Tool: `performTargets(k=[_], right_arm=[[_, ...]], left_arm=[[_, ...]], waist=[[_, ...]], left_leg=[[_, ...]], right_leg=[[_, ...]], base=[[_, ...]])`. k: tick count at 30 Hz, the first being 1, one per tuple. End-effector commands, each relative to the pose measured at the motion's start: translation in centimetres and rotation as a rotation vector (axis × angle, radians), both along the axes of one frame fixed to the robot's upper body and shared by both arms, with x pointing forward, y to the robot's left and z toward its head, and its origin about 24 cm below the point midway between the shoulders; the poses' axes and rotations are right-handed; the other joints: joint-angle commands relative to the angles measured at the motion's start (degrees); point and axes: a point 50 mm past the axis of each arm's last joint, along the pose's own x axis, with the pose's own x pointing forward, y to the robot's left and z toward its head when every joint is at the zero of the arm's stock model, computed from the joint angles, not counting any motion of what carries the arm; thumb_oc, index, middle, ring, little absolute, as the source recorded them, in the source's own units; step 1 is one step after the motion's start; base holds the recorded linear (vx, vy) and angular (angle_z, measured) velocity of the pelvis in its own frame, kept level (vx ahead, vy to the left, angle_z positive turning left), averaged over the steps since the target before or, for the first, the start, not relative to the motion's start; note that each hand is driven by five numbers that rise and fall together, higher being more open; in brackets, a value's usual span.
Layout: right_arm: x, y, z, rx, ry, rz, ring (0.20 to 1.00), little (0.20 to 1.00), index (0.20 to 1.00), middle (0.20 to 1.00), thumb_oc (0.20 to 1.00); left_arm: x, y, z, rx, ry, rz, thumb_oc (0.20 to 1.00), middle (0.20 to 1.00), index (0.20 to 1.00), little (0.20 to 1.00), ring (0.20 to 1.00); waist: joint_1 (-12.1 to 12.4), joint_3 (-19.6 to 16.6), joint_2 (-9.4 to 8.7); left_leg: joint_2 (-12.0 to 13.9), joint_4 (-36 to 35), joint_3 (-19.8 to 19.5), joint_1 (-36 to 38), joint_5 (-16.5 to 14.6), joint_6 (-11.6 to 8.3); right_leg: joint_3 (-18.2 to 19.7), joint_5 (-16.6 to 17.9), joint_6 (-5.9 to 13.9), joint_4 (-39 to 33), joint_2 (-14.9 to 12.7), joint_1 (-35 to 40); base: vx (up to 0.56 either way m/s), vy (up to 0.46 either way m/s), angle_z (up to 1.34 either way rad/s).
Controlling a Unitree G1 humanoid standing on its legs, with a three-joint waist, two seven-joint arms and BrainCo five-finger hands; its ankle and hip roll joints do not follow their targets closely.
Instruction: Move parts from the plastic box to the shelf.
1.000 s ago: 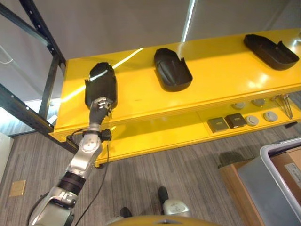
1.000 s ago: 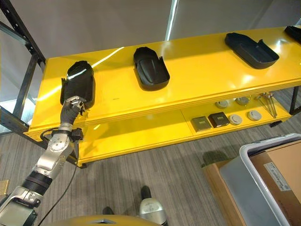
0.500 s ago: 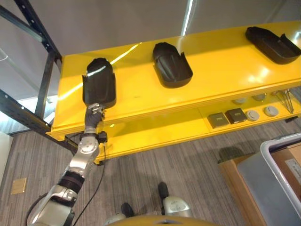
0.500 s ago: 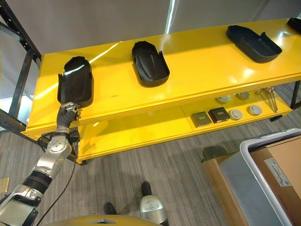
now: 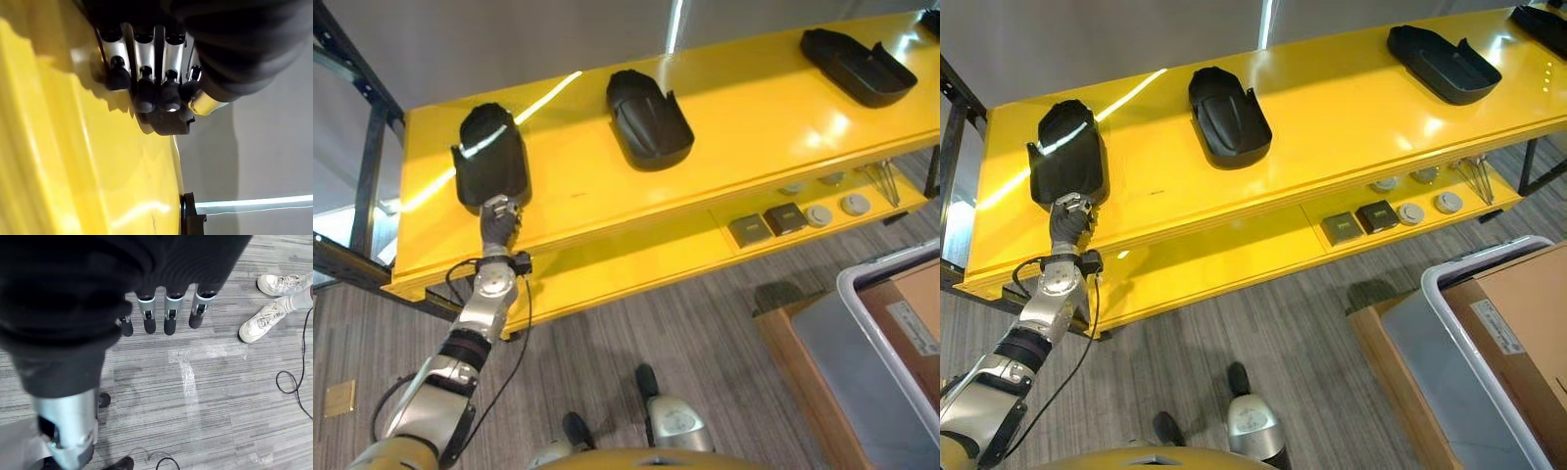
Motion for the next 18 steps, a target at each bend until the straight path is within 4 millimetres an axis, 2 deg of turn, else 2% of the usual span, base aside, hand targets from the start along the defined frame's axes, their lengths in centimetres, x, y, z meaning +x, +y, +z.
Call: performTargets(k=[1, 9, 10, 11, 18], right_arm=[[-1.9, -1.6, 0.4, -0.035, 0.086, 0.038, 1.000, 1.000, 1.000, 1.000, 1.000], [-1.8, -1.5, 0.3, -0.031, 0.082, 0.043, 1.000, 1.000, 1.000, 1.000, 1.000], [-1.8, -1.5, 0.3, -0.031, 0.081, 0.044, 1.000, 1.000, 1.000, 1.000, 1.000], [-1.7, -1.4, 0.3, -0.032, 0.081, 0.046, 1.000, 1.000, 1.000, 1.000, 1.000], [-1.8, -1.1, 0.2, -0.041, 0.090, 0.039, 1.000, 1.000, 1.000, 1.000, 1.000]], left_arm=[[1.3, 0.1, 2.1, 0.000, -0.090, 0.021, 0.200, 0.200, 0.200, 0.200, 0.200], [1.5, -0.3, 2.4, -0.020, -0.120, -0.032, 0.200, 0.200, 0.200, 0.200, 0.200], [1.4, -0.4, 2.5, -0.026, -0.134, -0.046, 0.272, 0.272, 0.272, 0.272, 0.272], [1.1, -1.0, 2.7, -0.084, -0.162, -0.092, 1.000, 1.000, 1.000, 1.000, 1.000], [-0.6, -2.9, 2.8, -0.252, -0.213, -0.259, 1.000, 1.000, 1.000, 1.000, 1.000]], waist=[[-0.4, -2.1, -0.33], [-0.5, -2.0, -0.43], [-0.4, -2.0, -0.40], [-0.1, -2.1, -0.31], [1.5, -2.7, 0.06]], left_leg=[[6.6, 9.1, 1.5, -4.4, -4.7, -1.89], [6.8, 9.0, 1.7, -4.4, -4.7, -1.94], [6.7, 8.9, 1.7, -4.4, -4.7, -1.95], [6.6, 8.8, 1.5, -4.3, -4.6, -1.96], [6.2, 8.2, 0.7, -3.5, -4.6, -2.00]], right_leg=[[-0.1, -8.2, 4.29, 5.6, -2.8, -0.8], [0.0, -8.2, 4.20, 5.5, -2.7, -0.9], [0.0, -8.2, 4.20, 5.4, -2.7, -0.8], [-0.1, -8.1, 4.15, 5.1, -2.7, -0.5], [-0.9, -8.0, 3.96, 4.2, -3.0, 0.9]], base=[[0.00, 0.000, 0.00], [0.00, 0.000, 0.00], [0.00, 0.000, 0.00], [0.00, 0.000, 0.00], [0.00, 0.017, 0.02]])
